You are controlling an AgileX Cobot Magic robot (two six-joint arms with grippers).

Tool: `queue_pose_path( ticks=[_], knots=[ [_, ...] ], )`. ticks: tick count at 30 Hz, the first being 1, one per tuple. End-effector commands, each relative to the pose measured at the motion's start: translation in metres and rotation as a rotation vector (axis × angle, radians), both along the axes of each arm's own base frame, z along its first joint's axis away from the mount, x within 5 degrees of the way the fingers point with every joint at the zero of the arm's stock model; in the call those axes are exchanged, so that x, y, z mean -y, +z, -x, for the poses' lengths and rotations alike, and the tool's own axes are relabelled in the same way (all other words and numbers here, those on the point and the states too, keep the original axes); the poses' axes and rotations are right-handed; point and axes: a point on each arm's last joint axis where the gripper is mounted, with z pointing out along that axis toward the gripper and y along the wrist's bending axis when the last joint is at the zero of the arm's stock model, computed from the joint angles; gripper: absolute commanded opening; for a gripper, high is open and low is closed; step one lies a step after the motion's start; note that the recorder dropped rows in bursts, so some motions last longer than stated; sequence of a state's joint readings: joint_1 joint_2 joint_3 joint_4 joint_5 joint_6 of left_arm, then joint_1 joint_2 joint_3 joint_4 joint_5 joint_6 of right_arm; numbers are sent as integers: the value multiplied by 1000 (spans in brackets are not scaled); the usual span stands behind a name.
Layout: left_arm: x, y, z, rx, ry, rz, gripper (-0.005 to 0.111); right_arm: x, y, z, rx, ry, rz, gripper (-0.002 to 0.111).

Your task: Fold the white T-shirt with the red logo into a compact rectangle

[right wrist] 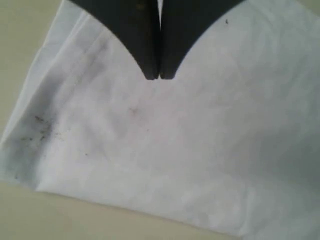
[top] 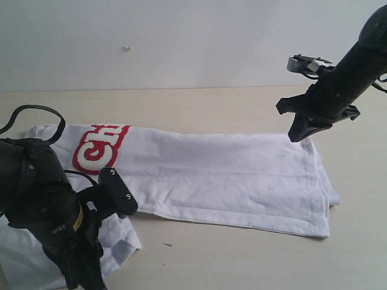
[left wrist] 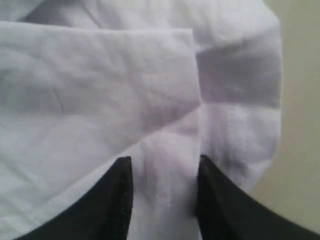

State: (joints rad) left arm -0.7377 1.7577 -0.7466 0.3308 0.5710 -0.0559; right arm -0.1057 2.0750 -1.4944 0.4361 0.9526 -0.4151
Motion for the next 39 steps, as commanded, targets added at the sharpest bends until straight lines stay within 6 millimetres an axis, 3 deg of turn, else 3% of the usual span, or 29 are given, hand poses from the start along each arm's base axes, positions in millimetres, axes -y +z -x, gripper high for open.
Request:
queue_pose_path(
  ticks=[1, 2, 7, 14, 20, 24, 28, 30, 33, 36, 39],
  knots=[
    [-2, 0, 1, -11, 37, -17, 9, -1, 5, 0, 22, 4, -1, 0],
    [-3, 0, 2, -22, 39, -35, 0, -1, 5, 0, 22, 3, -3, 0],
    [-6, 5, 2, -45, 49, -89, 0, -1, 5, 0, 24, 2, -2, 0],
    [3, 35, -14, 32, -7, -87, 0, -1, 5, 0, 24, 2, -2, 0],
    [-1, 52, -40, 245, -313, -282, 0, -1, 5, 0, 24, 2, -2, 0],
    [4, 70, -65, 513, -674, -484, 0, 0, 6, -1, 39, -4, 3, 0],
    [17, 70, -79, 650, -983, -413, 0, 0, 6, -2, 46, -7, 5, 0],
    [11, 65, -88, 652, -1053, -414, 0, 0, 6, -2, 46, -7, 7, 0],
    [-10, 51, -100, 581, -941, -401, 0, 1, 6, -3, 54, -9, 12, 0],
    [-18, 45, -106, 566, -926, -338, 1, 1, 6, -3, 56, -10, 12, 0],
    [-16, 54, -117, 616, -802, -241, 18, 1, 6, -3, 56, -10, 12, 0]
  ],
)
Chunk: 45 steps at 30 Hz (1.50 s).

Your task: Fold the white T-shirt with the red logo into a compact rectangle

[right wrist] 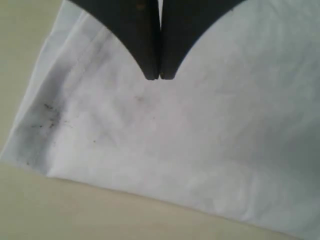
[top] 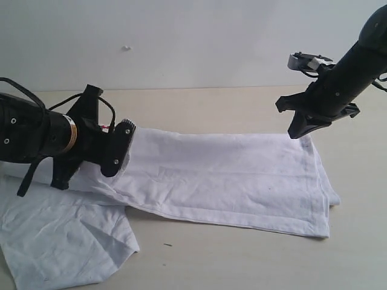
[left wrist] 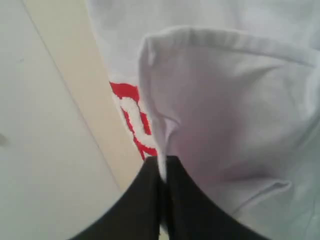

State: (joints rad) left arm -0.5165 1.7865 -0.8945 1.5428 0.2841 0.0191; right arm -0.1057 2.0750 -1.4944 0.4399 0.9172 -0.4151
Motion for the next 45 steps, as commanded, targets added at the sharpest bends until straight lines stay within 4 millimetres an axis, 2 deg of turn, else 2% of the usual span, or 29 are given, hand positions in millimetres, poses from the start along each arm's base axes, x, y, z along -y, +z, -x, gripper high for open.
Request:
queue_pose_path(
  ticks=[1, 5, 8, 14, 17, 23, 32, 33, 35, 37, 38, 40, 45],
  knots=[
    [4, 14, -14, 19, 120, 186, 24, 0, 5, 0, 26, 5, 6, 0],
    [8, 26, -23, 42, 217, 313, 49, 0, 5, 0, 27, 4, 7, 0],
    [10, 28, -24, 41, 227, 343, 61, 0, 5, -1, 31, 2, 8, 0],
    [9, 28, -24, 44, 247, 354, 62, 1, 5, -1, 39, -1, 10, 0],
    [6, 35, -29, 87, 278, 340, 62, 1, 6, -2, 42, -2, 11, 0],
    [4, 47, -37, 142, 392, 423, 62, 1, 6, -2, 42, -2, 11, 0],
    [2, 48, -37, 144, 465, 477, 62, 1, 6, -2, 42, -2, 11, 0],
    [1, 47, -37, 133, 522, 521, 59, 1, 6, -2, 42, -2, 11, 0],
    [-1, 42, -33, 68, 707, 670, 44, 1, 6, -2, 42, -2, 11, 0],
    [-2, 37, -29, 4, 848, 759, 21, 1, 6, -2, 42, -2, 11, 0],
    [-2, 36, -27, -17, 882, 767, 4, 1, 6, -2, 44, -3, 12, 0],
    [-2, 33, -25, -54, 904, 760, 0, 1, 6, -2, 44, -3, 12, 0],
    [4, 24, -13, -236, 969, 775, 0, 2, 5, -1, 40, 9, 32, 0]
  ],
)
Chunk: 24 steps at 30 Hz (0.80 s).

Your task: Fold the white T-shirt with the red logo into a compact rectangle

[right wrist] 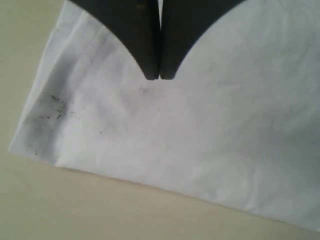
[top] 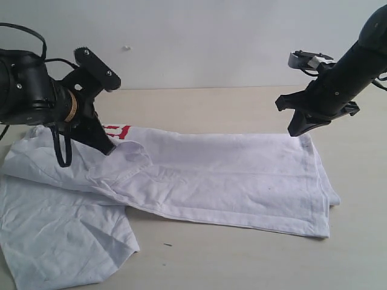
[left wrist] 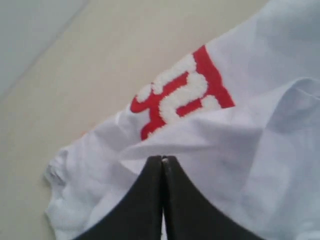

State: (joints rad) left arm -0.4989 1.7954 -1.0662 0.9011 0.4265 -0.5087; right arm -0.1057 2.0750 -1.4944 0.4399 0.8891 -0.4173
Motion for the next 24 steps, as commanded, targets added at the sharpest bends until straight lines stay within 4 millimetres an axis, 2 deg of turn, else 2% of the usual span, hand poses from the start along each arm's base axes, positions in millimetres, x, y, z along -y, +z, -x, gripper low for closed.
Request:
queue_pose_path(
  ticks=[1, 7, 11, 18, 24],
  knots=[
    [6, -5, 10, -143, -25, 67, 0, 2, 4, 1, 15, 22, 35, 0],
    [14, -12, 24, -363, -154, 213, 0, 3, 2, 4, -17, -2, 58, 0],
    [11, -12, 26, -430, -137, 290, 0, -9, -19, 9, -75, 41, 107, 0],
    [-1, -27, 45, -699, -151, 154, 0, -18, -41, 5, -104, 47, 142, 0],
    [-1, -38, 47, -760, -84, 151, 0, -9, -72, 11, -231, 50, 237, 0]
  ],
)
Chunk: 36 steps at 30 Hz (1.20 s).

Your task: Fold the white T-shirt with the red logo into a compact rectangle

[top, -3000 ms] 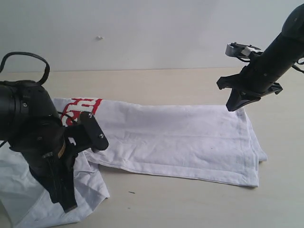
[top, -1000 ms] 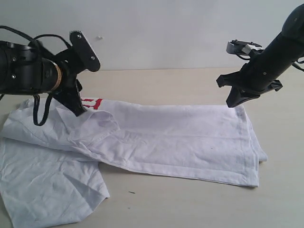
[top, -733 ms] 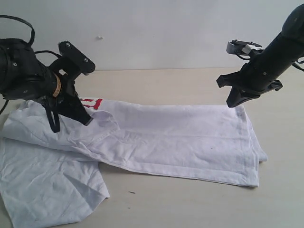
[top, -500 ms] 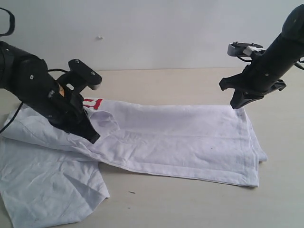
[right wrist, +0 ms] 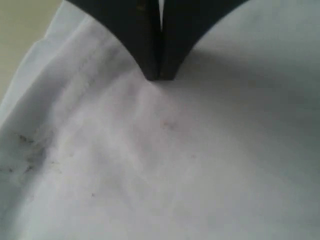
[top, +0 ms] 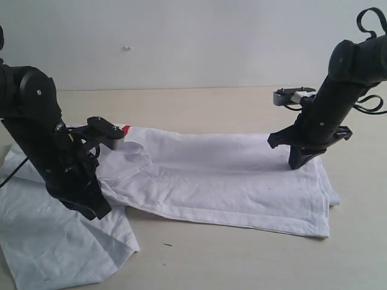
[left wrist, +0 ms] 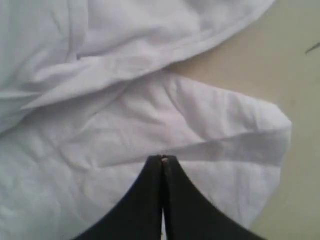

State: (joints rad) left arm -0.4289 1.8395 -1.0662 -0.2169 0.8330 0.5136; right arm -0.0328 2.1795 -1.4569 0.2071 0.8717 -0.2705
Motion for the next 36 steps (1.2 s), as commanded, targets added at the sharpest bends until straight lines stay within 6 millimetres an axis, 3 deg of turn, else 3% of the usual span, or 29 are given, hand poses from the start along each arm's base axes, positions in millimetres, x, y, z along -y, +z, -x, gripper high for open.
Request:
queue_pose_path(
  ticks=[1, 6, 11, 19, 23, 28, 32, 36],
  knots=[
    [0, -5, 4, -71, 48, -20, 0, 8, -15, 2, -39, -6, 92, 0],
    [-6, -29, 27, -158, 41, -101, 0, 10, -15, -7, 53, -25, 110, 0],
    [-8, -39, 42, -203, 84, -128, 0, 10, -14, -8, 69, -31, 107, 0],
    [24, -55, 96, -250, -86, -192, 0, 10, -12, -12, 111, -38, 106, 0],
    [31, -54, 95, -199, -79, -168, 0, 6, -1, -13, 136, -79, 55, 0],
    [28, -38, 90, -152, -59, -130, 0, 4, 29, -13, 212, -95, 34, 0],
    [33, 2, 73, 47, -57, -22, 0, 3, 40, -13, 233, -107, 16, 0],
    [24, 34, 47, 306, 30, 117, 0, 1, 39, -12, 225, -98, 14, 0]
  ],
)
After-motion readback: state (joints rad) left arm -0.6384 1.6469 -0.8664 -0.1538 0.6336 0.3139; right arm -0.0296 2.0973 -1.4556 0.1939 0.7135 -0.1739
